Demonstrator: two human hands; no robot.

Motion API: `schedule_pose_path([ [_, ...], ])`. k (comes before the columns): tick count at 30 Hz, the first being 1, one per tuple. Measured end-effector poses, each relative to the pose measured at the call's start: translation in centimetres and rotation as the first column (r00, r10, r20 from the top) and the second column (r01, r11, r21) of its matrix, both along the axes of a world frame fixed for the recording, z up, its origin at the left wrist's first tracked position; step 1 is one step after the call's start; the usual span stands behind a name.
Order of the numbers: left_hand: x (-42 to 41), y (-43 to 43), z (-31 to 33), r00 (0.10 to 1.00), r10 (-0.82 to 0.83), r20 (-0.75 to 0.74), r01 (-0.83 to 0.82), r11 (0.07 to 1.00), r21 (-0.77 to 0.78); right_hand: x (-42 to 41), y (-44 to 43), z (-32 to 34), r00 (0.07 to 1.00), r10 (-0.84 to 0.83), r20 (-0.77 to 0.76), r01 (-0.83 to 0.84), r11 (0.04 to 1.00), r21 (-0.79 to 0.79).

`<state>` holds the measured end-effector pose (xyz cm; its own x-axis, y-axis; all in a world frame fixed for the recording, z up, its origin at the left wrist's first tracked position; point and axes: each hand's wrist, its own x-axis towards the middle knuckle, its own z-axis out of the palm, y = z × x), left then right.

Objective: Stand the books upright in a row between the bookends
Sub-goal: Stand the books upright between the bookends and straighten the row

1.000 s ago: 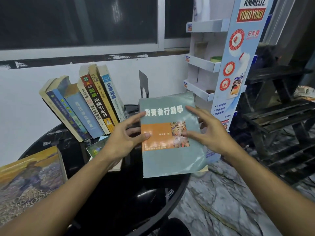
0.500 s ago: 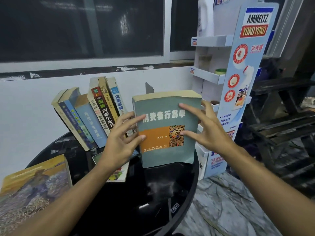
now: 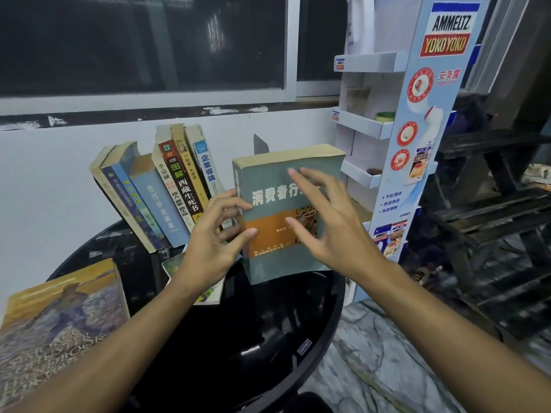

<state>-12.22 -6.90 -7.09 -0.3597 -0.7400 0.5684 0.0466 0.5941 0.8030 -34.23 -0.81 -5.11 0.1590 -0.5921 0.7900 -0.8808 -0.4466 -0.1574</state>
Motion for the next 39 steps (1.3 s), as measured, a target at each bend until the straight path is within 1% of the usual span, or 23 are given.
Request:
schedule_pose_path([
  [4, 0.4, 1.2, -0.3, 0.996, -0.033, -0.081, 0.037, 0.998, 0.050, 1.4, 0.8, 1.2, 0.993, 0.078, 0.093, -0.091, 0.984, 0.152],
  [6, 0.6, 1.8, -0.4, 0.992, -0.055, -0.113, 0.061, 0.997, 0.051, 1.8, 1.3, 1.5, 0.985, 0.106, 0.133, -0.134, 0.967, 0.217],
  [11, -0.2, 3.1, -0.5, 0.991, -0.103, -0.090, 0.105, 0.994, 0.017, 2.4, 2.3, 1.8, 0.953, 0.174, 0.249, -0.235, 0.942, 0.242],
  [13, -0.6, 3.4, -0.7, 0.993, -0.109, -0.050, 0.109, 0.994, -0.005, 2.4, 2.5, 2.0, 0.955, 0.154, 0.253, -0.215, 0.947, 0.237],
  [16, -1.4, 3.7, -1.0, 0.994, -0.111, 0.003, 0.111, 0.994, -0.014, 2.2, 2.7, 2.5, 0.967, 0.090, 0.239, -0.141, 0.969, 0.205],
  [20, -2.6, 3.9, -1.6, 0.995, -0.099, 0.027, 0.100, 0.995, -0.016, 1.8, 2.6, 2.8, 0.955, 0.043, 0.293, -0.092, 0.983, 0.156],
  [22, -3.0, 3.8, -2.0, 0.993, -0.099, 0.069, 0.102, 0.994, -0.036, 1.6, 2.6, 2.8, 0.954, 0.024, 0.298, -0.067, 0.988, 0.138],
  [25, -3.4, 3.7, -2.5, 0.990, -0.091, 0.107, 0.093, 0.996, -0.009, 1.6, 2.7, 2.7, 0.953, -0.002, 0.303, -0.030, 0.994, 0.101],
  [31, -3.8, 3.6, -3.6, 0.991, -0.080, 0.106, 0.078, 0.997, 0.024, 1.9, 2.8, 2.7, 0.942, -0.055, 0.331, 0.009, 0.990, 0.138],
  [34, -3.8, 3.4, -4.8, 0.982, -0.019, 0.186, 0.024, 0.999, -0.027, 2.1, 2.8, 2.4, 0.936, -0.080, 0.344, 0.027, 0.987, 0.156],
  [36, -3.8, 3.5, -5.3, 0.975, 0.010, 0.223, 0.003, 0.998, -0.058, 2.3, 2.8, 2.3, 0.926, -0.074, 0.370, 0.027, 0.991, 0.130],
  [39, -3.8, 3.8, -5.5, 0.981, -0.012, 0.196, 0.018, 0.999, -0.031, 2.7, 3.0, 2.2, 0.916, -0.042, 0.399, 0.013, 0.997, 0.075],
])
